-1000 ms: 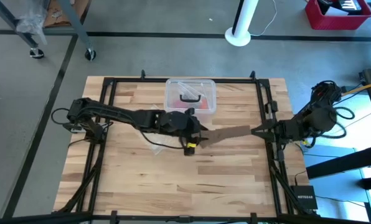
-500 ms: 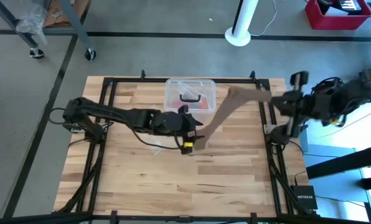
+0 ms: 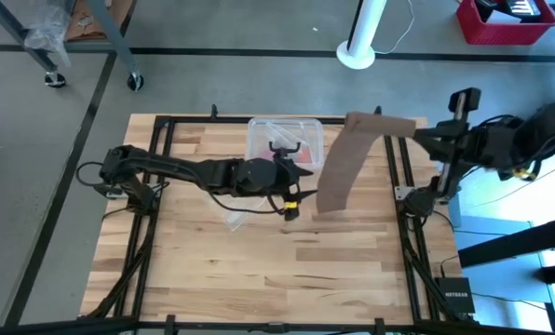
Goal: Roll bandage
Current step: Roll the brown bandage
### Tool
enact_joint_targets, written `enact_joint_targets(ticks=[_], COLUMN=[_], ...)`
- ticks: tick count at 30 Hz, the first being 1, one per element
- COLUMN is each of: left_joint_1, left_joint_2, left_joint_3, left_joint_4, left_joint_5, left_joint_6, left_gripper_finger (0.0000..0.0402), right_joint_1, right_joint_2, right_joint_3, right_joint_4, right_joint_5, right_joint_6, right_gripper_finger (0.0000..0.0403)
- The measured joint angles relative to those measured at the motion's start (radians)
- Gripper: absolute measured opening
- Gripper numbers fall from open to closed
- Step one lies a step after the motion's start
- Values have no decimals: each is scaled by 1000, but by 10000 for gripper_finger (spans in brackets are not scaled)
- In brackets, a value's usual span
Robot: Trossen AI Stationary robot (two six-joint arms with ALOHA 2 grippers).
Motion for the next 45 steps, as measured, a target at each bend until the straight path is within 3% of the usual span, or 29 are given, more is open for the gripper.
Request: enact_joint_targets(ticks=[11, 17, 22, 27, 29, 34, 45], left_joint_1=[43, 58, 56, 47, 20, -94, -333], left_joint_2=[122, 155, 190, 195, 195, 193, 187], left_joint_3=[0, 1, 1, 0, 0, 0, 92], left_joint_4=[229, 252, 294, 227, 205, 181, 176], left_joint_5=[-11, 136, 237, 318, 345, 408, 393], left_joint_6=[43, 61, 86, 73, 56, 28, -53], left_gripper_finger=[224, 209, 152, 40, 11, 11, 2], right_joint_1=[0, 0, 0, 0, 0, 0, 0], right_joint_2=[21, 16, 18, 16, 16, -8, -175], right_joint_3=[-1, 0, 0, 0, 0, -26, -368], right_joint_4=[-27, -25, -51, -127, -184, -343, -356], right_joint_5=[9, 10, 10, 15, 41, 75, 234], right_joint_6=[22, 22, 21, 22, 31, 130, 219], right_gripper_finger=[0, 0, 0, 0, 0, 0, 0])
